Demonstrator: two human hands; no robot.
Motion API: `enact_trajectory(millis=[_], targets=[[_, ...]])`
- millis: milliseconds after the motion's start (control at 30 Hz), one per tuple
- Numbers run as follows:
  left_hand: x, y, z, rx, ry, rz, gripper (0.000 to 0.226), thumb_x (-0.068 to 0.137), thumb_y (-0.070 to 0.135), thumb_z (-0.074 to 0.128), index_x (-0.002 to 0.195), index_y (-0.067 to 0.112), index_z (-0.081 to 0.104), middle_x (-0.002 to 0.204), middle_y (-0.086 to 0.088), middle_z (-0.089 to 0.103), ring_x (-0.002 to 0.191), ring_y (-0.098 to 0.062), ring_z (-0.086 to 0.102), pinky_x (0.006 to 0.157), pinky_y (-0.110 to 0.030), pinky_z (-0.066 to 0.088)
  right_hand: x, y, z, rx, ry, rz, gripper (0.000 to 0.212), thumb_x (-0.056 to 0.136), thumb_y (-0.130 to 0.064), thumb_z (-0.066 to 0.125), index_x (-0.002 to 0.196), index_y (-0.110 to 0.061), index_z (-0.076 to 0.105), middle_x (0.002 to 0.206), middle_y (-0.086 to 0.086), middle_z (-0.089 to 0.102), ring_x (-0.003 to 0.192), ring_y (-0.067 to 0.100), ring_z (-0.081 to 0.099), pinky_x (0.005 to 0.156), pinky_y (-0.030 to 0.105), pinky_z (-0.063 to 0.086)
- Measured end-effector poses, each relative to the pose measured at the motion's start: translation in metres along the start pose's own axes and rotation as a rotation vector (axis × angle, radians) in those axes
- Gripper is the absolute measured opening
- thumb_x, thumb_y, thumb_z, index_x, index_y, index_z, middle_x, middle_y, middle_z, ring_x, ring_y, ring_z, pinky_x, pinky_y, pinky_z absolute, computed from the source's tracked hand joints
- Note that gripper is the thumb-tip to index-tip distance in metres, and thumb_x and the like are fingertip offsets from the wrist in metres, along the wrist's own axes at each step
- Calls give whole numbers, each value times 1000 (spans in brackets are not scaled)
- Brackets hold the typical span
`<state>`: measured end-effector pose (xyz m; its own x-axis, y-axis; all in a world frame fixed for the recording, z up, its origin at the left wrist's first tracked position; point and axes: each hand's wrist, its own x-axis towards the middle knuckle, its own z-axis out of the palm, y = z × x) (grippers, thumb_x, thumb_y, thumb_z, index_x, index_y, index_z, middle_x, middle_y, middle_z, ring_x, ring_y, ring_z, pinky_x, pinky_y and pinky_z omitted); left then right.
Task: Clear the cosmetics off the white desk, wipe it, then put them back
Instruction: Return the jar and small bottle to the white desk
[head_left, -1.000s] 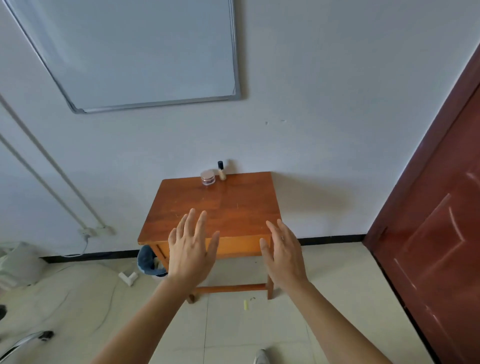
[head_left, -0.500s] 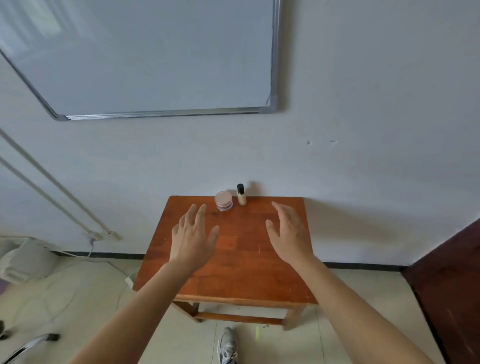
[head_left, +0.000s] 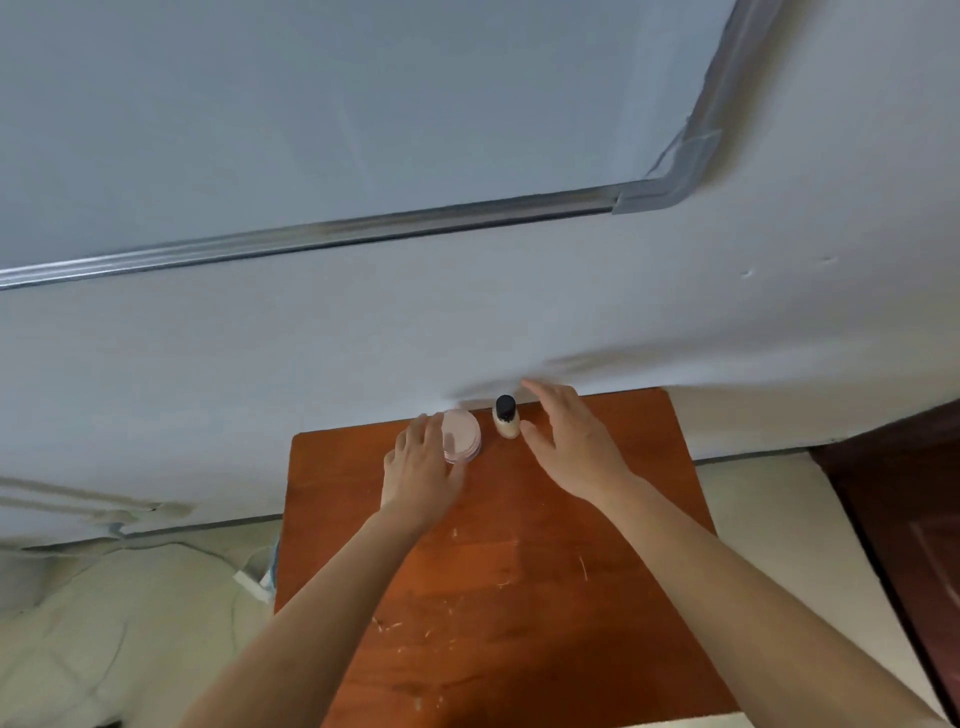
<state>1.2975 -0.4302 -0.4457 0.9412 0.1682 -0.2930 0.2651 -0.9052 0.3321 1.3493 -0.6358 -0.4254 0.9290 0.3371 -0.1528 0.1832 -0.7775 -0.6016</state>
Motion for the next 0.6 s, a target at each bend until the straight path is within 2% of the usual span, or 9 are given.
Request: enact_trajectory(millis=[133,267,433,500,600], targets=[[25,-12,19,-58,-57,43,67,92,45,58,146,19,30,151,-4,35,137,-26,34,107,-44,36,25,1,31,-15,-19,-7,49,101,-44,44,148,-34,31,133,-5,48,119,13,52,94,29,48],[39,-19,31,-107,-65,95,79,88,47,62,151,22,21,149,-3,37,136,-25,37,108,-43,37,30,2,50,32,1,6,40,99,-35,51,138,-31,41,130,-5,54,111,11,58,90,29,52],[43,-24,39,-169,1,46,76,83,47,68,145,26,31,134,1,50,120,-20,50,89,-38,51,25,3,62,53,57,4,23,100,-25,52,122,-24,48,112,-5,60,84,14,65,70,35,57],[39,-23,42,-189,23,29,72,80,45,70,141,26,36,130,2,52,117,-20,52,85,-35,52,20,5,63,54,69,17,23,101,-22,50,124,-24,48,115,-5,60,83,15,65,71,36,57],[32,-20,46,-212,38,19,72,78,44,73,139,26,39,130,2,53,117,-20,52,85,-34,51,3,10,62,45,87,53,37,101,-19,50,138,-23,43,128,0,58,93,17,67,78,32,57]])
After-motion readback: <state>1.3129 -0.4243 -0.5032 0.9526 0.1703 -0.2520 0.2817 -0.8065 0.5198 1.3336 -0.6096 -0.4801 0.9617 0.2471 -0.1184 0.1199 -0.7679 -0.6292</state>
